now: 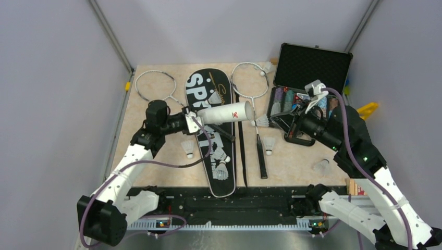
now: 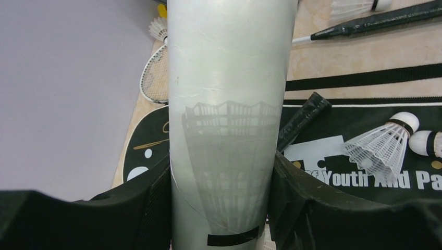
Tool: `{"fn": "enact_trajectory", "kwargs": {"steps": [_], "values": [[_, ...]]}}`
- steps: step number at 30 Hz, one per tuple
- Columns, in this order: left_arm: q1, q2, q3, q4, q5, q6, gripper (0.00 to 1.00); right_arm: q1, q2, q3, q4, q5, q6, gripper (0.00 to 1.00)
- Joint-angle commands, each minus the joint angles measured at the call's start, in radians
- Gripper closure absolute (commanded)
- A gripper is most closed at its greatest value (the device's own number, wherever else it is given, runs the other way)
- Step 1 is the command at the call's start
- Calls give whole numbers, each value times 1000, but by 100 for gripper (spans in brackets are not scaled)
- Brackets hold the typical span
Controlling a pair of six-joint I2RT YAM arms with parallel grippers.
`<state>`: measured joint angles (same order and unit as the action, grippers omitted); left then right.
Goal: Pack up the badminton gear
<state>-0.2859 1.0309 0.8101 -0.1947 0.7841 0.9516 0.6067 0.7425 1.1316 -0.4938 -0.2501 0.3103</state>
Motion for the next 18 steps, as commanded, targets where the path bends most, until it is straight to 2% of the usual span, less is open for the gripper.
{"fn": "enact_trajectory", "kwargs": {"steps": [1, 5, 8, 12, 14, 18], "values": [[2, -76, -48, 318, -68, -216, 68, 7, 14, -59, -127, 326, 110, 100], [2, -151, -134, 694, -314, -582, 62, 7, 0, -207, -157, 440, 214, 100], [2, -186, -207, 819, -498, -748, 64, 7, 5, -318, -140, 496, 281, 100], [3, -219, -264, 758, -658, -827, 64, 7, 13, -448, -136, 546, 359, 100], [2, -238, -282, 696, -682, -839, 65, 7, 25, -523, -92, 538, 372, 100], [3, -294, -343, 693, -681, -822, 65, 7, 73, -577, -7, 490, 364, 99]]}}
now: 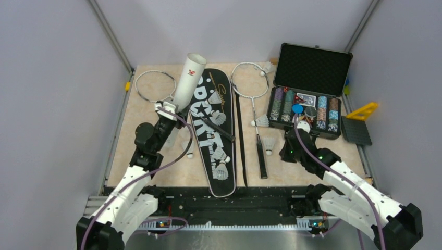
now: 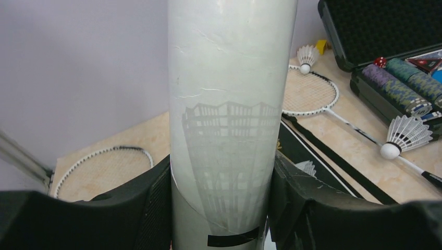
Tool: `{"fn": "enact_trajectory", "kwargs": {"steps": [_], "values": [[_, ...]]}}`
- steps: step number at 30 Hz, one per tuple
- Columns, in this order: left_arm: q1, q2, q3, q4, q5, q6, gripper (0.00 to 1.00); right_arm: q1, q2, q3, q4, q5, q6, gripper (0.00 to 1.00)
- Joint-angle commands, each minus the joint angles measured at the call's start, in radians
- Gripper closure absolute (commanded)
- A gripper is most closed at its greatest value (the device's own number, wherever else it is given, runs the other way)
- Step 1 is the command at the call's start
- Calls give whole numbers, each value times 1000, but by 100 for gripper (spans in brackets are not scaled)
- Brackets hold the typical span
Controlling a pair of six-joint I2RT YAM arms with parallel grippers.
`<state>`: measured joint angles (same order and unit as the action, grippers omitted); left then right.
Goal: Pack up the badminton gear
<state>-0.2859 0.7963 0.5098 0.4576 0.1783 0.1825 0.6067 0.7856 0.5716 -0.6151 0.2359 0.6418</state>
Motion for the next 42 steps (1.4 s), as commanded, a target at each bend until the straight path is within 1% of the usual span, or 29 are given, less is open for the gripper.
{"fn": "enact_trajectory", "kwargs": {"steps": [1, 4, 6, 8, 10, 11, 12, 14, 15, 16, 18, 20, 22, 26, 29, 32, 34, 36, 38, 39, 42], "values": [[2, -78, -50, 29, -81, -55, 65, 7, 40, -11, 123, -1, 21, 94], [2, -141, -50, -52, -46, -60, 64, 7, 60, 54, 98, -12, -26, 69], [2, -182, -66, -68, -3, -57, 64, 8, 54, 110, 73, -30, -62, 57], [3, -219, -89, -56, 1, -63, 64, 8, 40, 148, 83, -82, -108, 29], [2, -245, -102, -51, -30, -80, 64, 22, 41, 172, 122, -174, -152, 7], [2, -253, -108, -47, -48, -89, 64, 46, 51, 175, 151, -219, -178, 3], [3, -260, -113, -43, -62, -98, 64, 95, 77, 174, 191, -230, -210, 2], [2, -262, -124, -26, -67, -105, 64, 249, 139, 168, 288, -193, -298, 2], [2, -260, -133, -11, -60, -100, 64, 349, 183, 170, 336, -133, -358, 2], [2, -259, -142, 3, -51, -93, 64, 474, 227, 173, 406, -53, -461, 2], [2, -257, -152, 14, -39, -85, 64, 604, 324, 180, 509, 10, -610, 2], [2, -258, -159, 21, -34, -74, 64, 654, 406, 187, 596, 16, -712, 2], [2, -260, -160, 21, -41, -75, 64, 669, 475, 189, 671, -1, -765, 2], [2, -255, -165, 34, -34, -77, 63, 683, 565, 184, 761, -10, -822, 5], [2, -239, -164, 39, -19, -76, 63, 685, 622, 171, 834, -13, -840, 9], [2, -223, -159, 40, -10, -72, 63, 686, 672, 177, 836, 8, -853, 20], [2, -213, -157, 44, -10, -71, 63, 685, 689, 183, 815, 14, -856, 32], [2, -204, -158, 50, -3, -69, 63, 686, 694, 182, 797, 17, -858, 39], [2, -193, -160, 60, 5, -65, 63, 685, 692, 178, 774, 20, -859, 43], [2, -187, -160, 63, 7, -63, 63, 686, 690, 173, 773, 25, -858, 48], [2, -165, -162, 82, 13, -56, 63, 686, 664, 160, 788, 20, -843, 79]]}}
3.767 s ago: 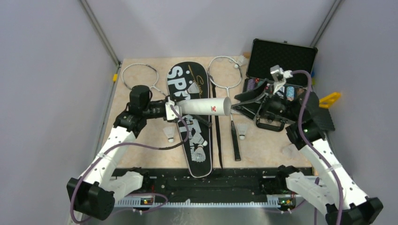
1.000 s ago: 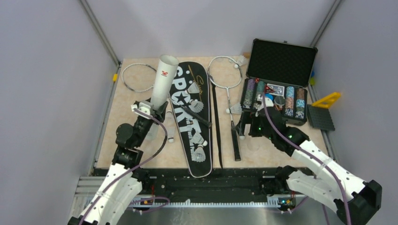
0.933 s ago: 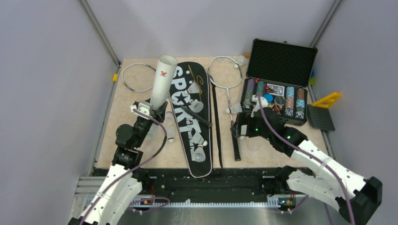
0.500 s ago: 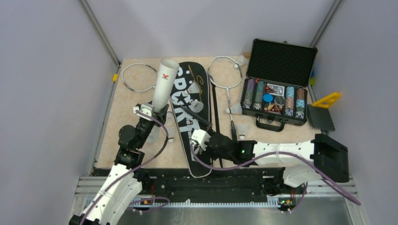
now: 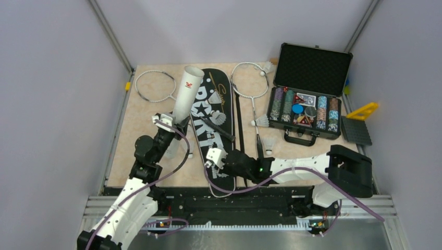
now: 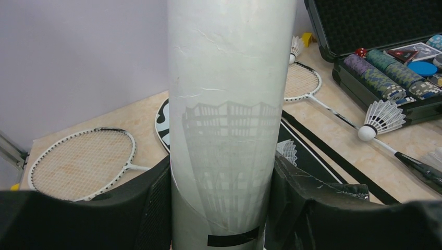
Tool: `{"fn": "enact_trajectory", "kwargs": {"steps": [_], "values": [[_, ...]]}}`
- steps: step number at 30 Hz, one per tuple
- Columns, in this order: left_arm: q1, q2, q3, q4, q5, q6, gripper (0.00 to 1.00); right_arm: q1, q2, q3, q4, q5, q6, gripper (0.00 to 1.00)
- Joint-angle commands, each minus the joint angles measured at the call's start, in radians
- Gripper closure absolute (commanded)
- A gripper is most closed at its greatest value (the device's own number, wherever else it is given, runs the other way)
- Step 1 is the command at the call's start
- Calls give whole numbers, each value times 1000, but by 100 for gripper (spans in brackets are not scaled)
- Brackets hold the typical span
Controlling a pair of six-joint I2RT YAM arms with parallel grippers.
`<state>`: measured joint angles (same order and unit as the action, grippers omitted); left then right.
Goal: Pack up the badminton gear
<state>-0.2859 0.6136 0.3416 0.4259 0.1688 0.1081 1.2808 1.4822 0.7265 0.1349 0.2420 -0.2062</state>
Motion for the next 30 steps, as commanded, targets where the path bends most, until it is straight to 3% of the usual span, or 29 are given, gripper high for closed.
{"fn": "enact_trajectory", "kwargs": {"steps": [1, 3, 9, 12, 17, 24, 30], "values": [[2, 26, 5, 119, 30, 21, 63, 12, -52, 10, 30, 8, 19, 87], [2, 37, 3, 124, 56, 33, 63, 12, -103, 29, -4, -26, 50, 93], [2, 40, -27, 128, 204, 114, 63, -11, -295, 127, -206, -12, 179, 100], [2, 27, -54, 154, 243, 129, 63, -112, -372, 219, -326, -85, 345, 100], [2, -1, -88, 177, 283, 160, 63, -359, -475, 362, -491, -355, 484, 100], [2, -25, -98, 136, 393, 190, 63, -435, -447, 622, -711, -417, 520, 100], [2, -56, -109, 90, 454, 259, 63, -439, -426, 757, -756, -399, 554, 100]]}}
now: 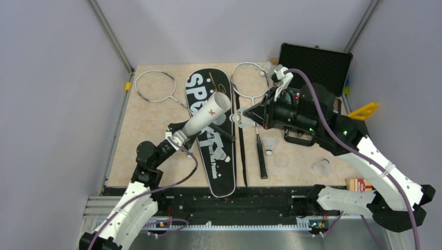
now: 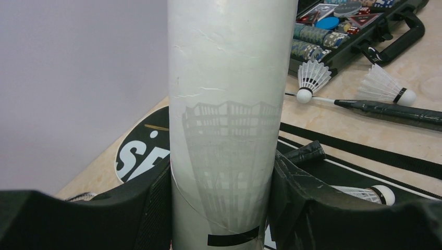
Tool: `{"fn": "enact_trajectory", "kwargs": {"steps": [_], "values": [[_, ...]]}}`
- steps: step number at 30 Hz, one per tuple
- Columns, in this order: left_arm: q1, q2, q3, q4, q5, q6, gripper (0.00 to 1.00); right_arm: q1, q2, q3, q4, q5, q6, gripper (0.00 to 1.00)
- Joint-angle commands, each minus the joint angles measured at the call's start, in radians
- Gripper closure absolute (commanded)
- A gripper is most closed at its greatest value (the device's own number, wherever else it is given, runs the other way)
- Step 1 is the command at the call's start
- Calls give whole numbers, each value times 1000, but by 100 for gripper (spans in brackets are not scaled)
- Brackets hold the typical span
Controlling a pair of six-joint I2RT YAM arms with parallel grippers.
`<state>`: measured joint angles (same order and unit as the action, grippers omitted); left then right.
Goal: Pack up the badminton gear
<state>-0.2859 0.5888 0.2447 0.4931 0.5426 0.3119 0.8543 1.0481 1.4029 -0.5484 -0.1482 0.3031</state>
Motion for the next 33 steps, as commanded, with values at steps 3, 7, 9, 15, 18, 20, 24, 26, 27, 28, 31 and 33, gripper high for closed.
{"fn": "enact_trajectory", "kwargs": {"steps": [3, 7, 9, 15, 18, 20, 24, 26, 27, 28, 31, 33], "values": [[2, -52, -20, 21, 97, 62, 63, -13, 6, 102, -68, -3, 45, 100], [2, -72, -31, 24, 121, 67, 64, -13, 26, 103, -43, -28, 74, 100], [2, -80, -31, 19, 130, 69, 64, -13, 44, 110, -31, -40, 80, 100], [2, -93, -31, 8, 165, 74, 64, -13, 122, 151, -12, -104, 85, 100], [3, -100, -33, 7, 183, 74, 64, -13, 164, 159, -7, -119, 90, 100], [2, -104, -36, 14, 187, 72, 64, -14, 191, 175, -10, -125, 90, 100], [2, -110, -41, 21, 190, 67, 64, -14, 221, 208, -17, -127, 76, 100], [2, -115, -42, 35, 174, 50, 65, -14, 229, 212, -26, -153, 55, 100], [3, -118, -43, 52, 164, 34, 65, -13, 238, 215, -38, -168, 43, 100], [2, -118, -47, 72, 157, 16, 65, -14, 246, 214, -47, -180, 35, 100], [2, -120, -58, 120, 161, -14, 65, -14, 273, 215, -62, -220, 14, 95], [2, -121, -61, 141, 152, -32, 65, -14, 286, 221, -65, -246, -10, 91]]}}
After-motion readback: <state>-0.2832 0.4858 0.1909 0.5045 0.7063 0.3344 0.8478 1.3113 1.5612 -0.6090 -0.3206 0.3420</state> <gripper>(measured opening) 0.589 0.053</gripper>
